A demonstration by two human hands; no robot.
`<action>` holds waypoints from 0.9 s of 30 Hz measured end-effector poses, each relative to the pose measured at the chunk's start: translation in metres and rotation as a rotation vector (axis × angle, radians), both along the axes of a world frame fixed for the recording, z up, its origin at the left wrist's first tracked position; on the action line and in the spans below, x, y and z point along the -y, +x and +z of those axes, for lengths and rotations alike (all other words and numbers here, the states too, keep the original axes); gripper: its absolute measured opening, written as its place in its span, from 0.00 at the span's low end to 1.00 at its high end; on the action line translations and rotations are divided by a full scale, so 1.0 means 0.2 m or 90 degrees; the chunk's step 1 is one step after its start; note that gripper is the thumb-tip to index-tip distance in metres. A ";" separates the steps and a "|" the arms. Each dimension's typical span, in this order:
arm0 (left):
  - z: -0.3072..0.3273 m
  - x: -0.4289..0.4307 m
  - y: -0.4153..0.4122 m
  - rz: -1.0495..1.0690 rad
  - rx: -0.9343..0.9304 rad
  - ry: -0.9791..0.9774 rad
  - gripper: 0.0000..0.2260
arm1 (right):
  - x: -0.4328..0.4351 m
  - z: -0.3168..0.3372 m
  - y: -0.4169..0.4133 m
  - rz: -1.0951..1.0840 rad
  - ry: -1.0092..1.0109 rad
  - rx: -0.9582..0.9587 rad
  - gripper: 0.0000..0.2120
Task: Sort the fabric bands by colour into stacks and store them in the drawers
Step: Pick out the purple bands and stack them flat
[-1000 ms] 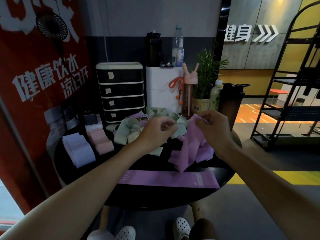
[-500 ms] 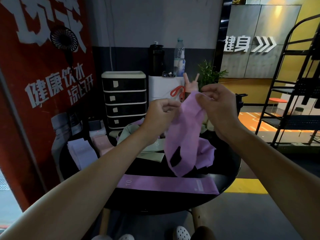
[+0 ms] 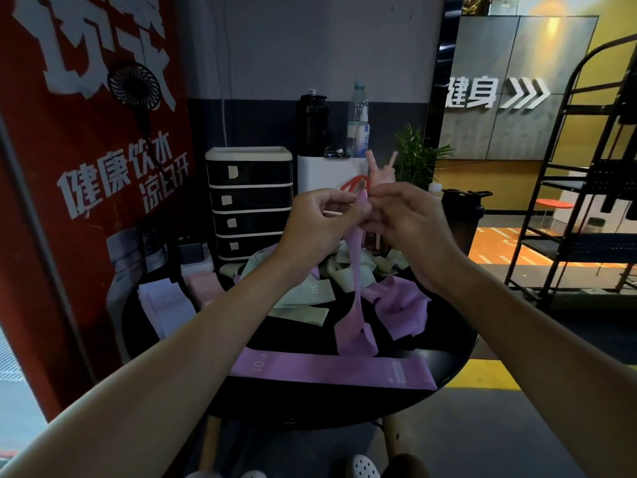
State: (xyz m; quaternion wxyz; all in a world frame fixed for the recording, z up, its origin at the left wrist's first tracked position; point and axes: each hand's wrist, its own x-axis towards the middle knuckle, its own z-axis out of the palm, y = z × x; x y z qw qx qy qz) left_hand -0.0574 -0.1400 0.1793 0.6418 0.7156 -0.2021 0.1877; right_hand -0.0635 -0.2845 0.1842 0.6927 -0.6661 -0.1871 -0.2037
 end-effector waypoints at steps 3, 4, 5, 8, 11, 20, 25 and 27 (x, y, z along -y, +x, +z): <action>0.00 -0.03 -0.01 -0.006 -0.002 0.016 0.08 | 0.01 -0.01 0.01 0.009 -0.038 -0.009 0.10; -0.01 -0.03 -0.01 -0.001 0.006 0.027 0.08 | 0.01 -0.02 0.01 0.008 -0.054 -0.010 0.10; -0.01 -0.04 -0.01 0.013 0.014 0.031 0.07 | 0.01 -0.02 0.01 0.007 -0.069 -0.008 0.11; -0.02 -0.07 0.02 0.084 0.027 0.026 0.06 | -0.01 -0.05 0.01 -0.025 -0.099 0.008 0.12; 0.01 -0.09 0.03 0.101 0.009 -0.013 0.06 | -0.02 -0.06 0.02 -0.067 -0.084 0.003 0.12; 0.11 -0.14 0.02 0.036 0.062 -0.039 0.04 | -0.11 -0.10 0.05 -0.012 -0.162 -0.040 0.09; 0.13 -0.16 0.01 0.047 0.062 -0.045 0.05 | -0.12 -0.09 0.04 0.013 -0.135 -0.073 0.08; 0.14 -0.17 0.02 0.051 0.063 -0.040 0.05 | -0.13 -0.08 0.03 0.041 -0.098 -0.088 0.04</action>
